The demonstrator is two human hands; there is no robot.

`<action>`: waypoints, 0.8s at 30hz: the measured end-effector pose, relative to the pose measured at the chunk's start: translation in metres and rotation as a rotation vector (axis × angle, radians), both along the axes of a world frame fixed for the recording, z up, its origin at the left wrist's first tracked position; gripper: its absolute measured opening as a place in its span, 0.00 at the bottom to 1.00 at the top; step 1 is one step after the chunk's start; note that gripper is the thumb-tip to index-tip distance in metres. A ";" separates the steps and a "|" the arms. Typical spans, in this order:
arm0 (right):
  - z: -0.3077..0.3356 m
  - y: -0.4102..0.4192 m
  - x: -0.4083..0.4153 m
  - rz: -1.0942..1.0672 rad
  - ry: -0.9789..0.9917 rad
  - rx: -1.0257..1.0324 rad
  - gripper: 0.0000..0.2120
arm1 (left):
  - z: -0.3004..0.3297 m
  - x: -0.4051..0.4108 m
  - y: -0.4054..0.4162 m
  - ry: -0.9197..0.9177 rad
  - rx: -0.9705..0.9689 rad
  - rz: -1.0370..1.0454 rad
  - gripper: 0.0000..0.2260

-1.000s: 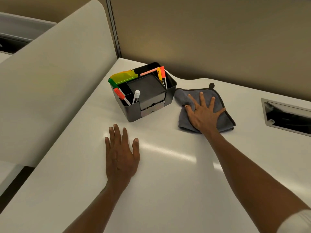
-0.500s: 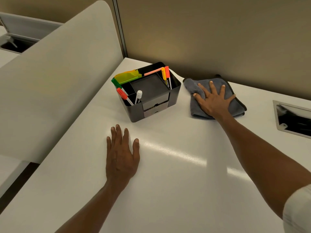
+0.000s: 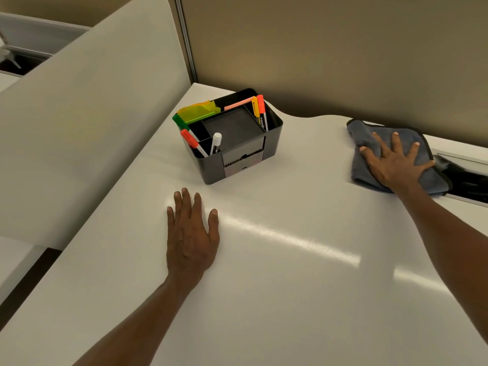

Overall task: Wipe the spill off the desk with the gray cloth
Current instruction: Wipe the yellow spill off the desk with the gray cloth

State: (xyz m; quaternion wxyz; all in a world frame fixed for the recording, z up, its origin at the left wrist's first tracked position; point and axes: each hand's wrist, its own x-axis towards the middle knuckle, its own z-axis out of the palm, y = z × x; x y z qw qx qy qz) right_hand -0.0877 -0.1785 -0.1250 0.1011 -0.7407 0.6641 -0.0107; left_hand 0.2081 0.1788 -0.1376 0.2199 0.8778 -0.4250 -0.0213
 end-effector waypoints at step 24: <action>-0.013 0.262 0.116 0.308 -0.063 -0.063 0.38 | 0.016 0.005 0.013 0.267 -0.189 -0.061 0.29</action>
